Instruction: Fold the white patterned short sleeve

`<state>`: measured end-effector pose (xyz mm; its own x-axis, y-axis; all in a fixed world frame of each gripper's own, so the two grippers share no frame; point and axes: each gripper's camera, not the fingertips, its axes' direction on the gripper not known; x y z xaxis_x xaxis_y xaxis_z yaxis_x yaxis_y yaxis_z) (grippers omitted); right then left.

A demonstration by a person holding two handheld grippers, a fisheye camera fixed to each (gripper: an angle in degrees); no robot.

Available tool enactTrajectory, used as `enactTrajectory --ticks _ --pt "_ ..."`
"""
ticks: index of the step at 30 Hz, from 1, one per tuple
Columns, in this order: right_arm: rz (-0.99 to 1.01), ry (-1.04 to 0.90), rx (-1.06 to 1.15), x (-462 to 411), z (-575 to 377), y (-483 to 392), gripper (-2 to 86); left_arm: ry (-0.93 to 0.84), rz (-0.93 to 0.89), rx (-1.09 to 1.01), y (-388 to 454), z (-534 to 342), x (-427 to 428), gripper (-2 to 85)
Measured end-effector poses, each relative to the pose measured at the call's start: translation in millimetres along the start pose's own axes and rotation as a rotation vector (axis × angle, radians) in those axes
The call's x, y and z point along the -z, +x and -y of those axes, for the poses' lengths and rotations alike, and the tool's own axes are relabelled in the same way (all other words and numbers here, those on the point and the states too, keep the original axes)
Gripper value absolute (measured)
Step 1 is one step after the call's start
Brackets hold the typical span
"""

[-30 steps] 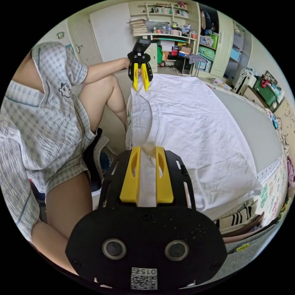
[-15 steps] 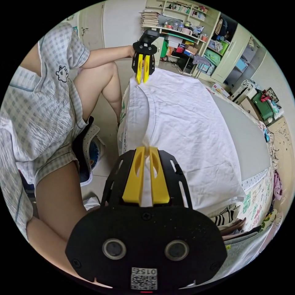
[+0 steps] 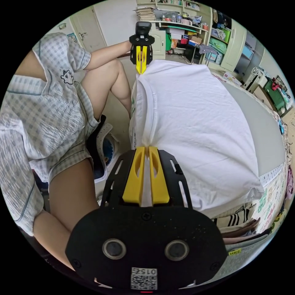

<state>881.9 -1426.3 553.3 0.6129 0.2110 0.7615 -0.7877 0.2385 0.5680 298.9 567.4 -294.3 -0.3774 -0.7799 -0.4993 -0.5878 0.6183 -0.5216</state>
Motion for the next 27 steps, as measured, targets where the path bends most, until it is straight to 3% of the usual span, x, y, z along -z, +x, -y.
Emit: enactTrajectory --ticks 7,10,12,14,17,19,22,27 --pt "0.040 -0.021 0.035 -11 14 62 3.5 -0.042 -0.082 0.038 -39 -2 22 0.7" --pt "0.050 0.120 0.018 12 22 96 2.8 0.043 -0.121 0.022 -50 -8 69 1.5" --pt "0.022 0.250 0.022 21 33 114 1.7 0.143 -0.037 0.072 -64 -21 106 1.8" --pt "0.010 0.400 0.028 12 65 135 1.3 0.255 0.119 0.209 -87 -40 140 2.0" --pt "0.016 0.423 0.011 -32 138 157 3.2 0.425 0.341 0.568 -147 -79 180 2.8" --pt "0.009 0.407 -0.030 -64 188 167 4.7 0.584 0.292 0.849 -199 -118 193 4.2" --pt "0.028 0.410 -0.131 -116 265 182 5.5 0.644 0.232 1.056 -246 -152 182 6.8" --pt "-0.040 0.466 -0.249 -213 376 183 7.4 0.748 0.143 1.241 -295 -175 177 8.5"
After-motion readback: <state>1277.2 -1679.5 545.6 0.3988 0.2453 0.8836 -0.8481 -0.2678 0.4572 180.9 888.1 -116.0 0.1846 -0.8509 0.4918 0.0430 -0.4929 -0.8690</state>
